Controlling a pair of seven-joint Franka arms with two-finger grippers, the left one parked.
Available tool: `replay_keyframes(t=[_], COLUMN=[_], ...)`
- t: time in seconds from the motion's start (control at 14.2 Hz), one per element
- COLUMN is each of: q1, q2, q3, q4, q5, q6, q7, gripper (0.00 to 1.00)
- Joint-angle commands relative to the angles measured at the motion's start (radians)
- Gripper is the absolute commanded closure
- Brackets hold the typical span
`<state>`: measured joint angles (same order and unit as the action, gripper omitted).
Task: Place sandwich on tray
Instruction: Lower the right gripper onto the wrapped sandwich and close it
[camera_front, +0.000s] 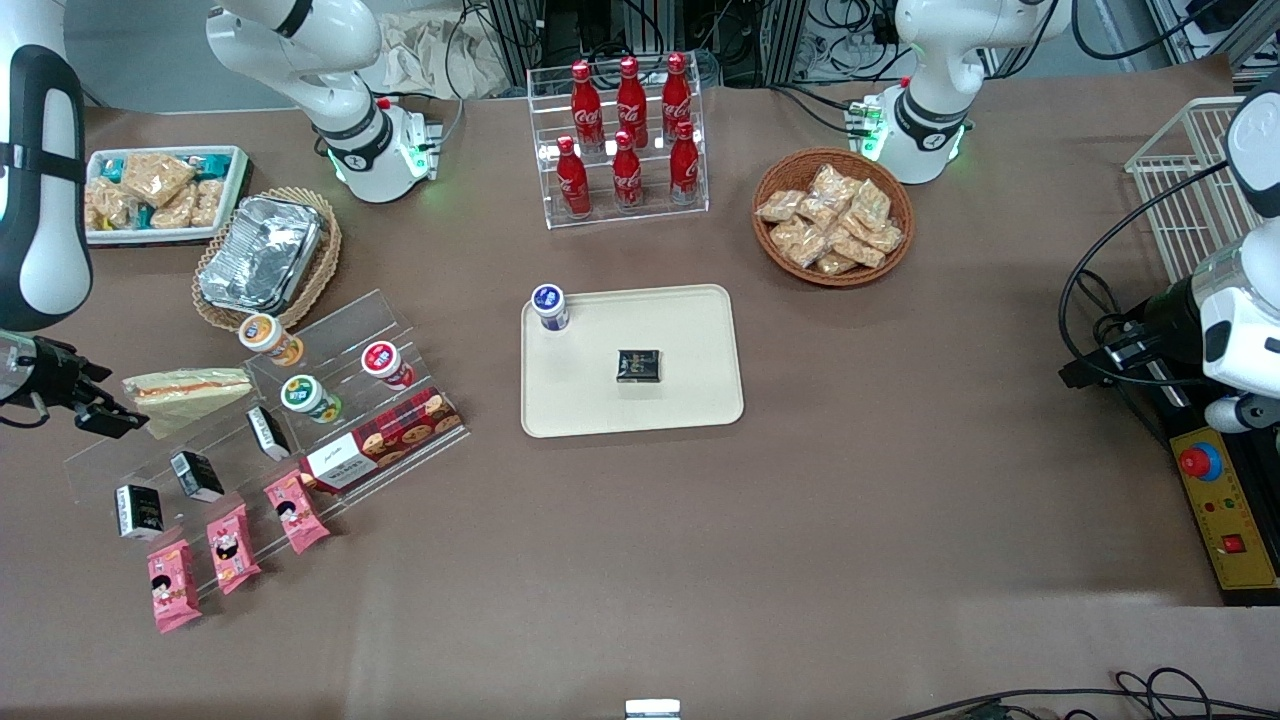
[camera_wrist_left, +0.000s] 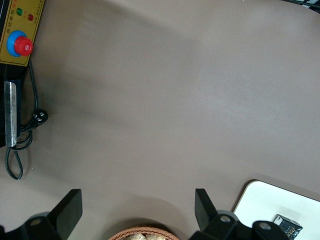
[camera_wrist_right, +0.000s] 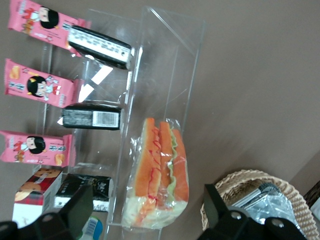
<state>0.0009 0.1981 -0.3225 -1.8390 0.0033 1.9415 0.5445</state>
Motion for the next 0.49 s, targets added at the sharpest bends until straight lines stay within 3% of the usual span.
replay_keyframes(t=[0.0, 0.42], q1=[0.004, 0.004], q2=[-0.045, -0.081], q3=[-0.001, 0.000], q4=[-0.075, -0.206], q5=[0.024, 0.024], q6=[0.043, 0.188], q7=[0.066, 0.069], gripper=[0.01, 0.01])
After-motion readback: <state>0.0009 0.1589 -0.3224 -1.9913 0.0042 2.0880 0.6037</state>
